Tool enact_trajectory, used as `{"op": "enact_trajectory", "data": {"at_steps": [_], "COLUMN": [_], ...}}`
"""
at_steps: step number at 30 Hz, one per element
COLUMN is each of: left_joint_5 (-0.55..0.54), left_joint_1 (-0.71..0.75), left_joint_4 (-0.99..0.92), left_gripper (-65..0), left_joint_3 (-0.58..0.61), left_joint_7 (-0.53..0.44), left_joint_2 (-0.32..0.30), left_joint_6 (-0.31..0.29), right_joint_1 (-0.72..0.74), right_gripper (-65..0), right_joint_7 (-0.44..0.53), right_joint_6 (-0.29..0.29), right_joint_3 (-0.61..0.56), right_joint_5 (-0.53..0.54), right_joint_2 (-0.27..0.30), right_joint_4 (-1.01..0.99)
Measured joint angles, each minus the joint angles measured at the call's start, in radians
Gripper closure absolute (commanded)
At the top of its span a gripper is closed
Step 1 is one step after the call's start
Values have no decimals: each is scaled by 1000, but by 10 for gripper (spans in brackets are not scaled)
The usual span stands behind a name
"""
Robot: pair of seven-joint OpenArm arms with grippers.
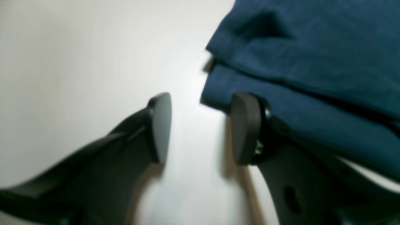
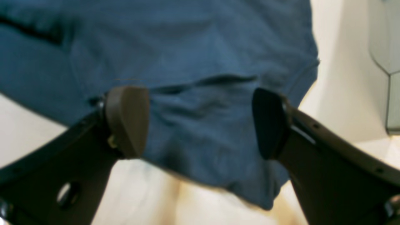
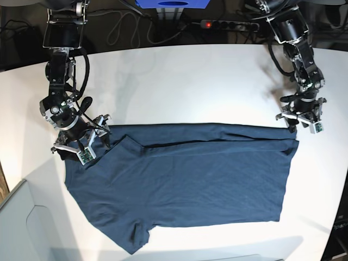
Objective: Fold the T-shirt properly
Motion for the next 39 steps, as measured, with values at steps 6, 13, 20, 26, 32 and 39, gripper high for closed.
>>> {"op": "enact_trajectory", "data": {"at_steps": [6, 13, 20, 26, 32, 39], "left_joint_5": [0, 0, 0, 0, -4, -5], "left_joint_1": [-22, -21, -68, -68, -68, -66], "left_joint_4": [-4, -5, -87, -88, -90, -91], "left_gripper": [-297, -296, -295, -162, 0, 0], "left_joint_3": [2, 1, 0, -1, 0, -1], "left_joint_7": [0, 1, -23, -24, -23, -26], "left_joint_2": [8, 8, 16, 19, 19, 19], "left_joint_6": [0, 0, 0, 0, 0, 0], "right_joint_1": [-39, -76, -100, -104, -101, -42], "right_gripper": [-492, -492, -492, -492, -492, -492], "right_joint_7": [10, 5, 4, 4, 11, 9], "right_joint_6": [1, 1, 30, 32, 32, 34], "right_joint_3": [18, 75, 154, 217, 259, 263], "right_joint_5": [6, 2, 4, 4, 8, 6], "right_joint_2": [4, 10, 12, 12, 16, 39], "right_joint_4": [51, 71, 72, 72, 40, -112]}}
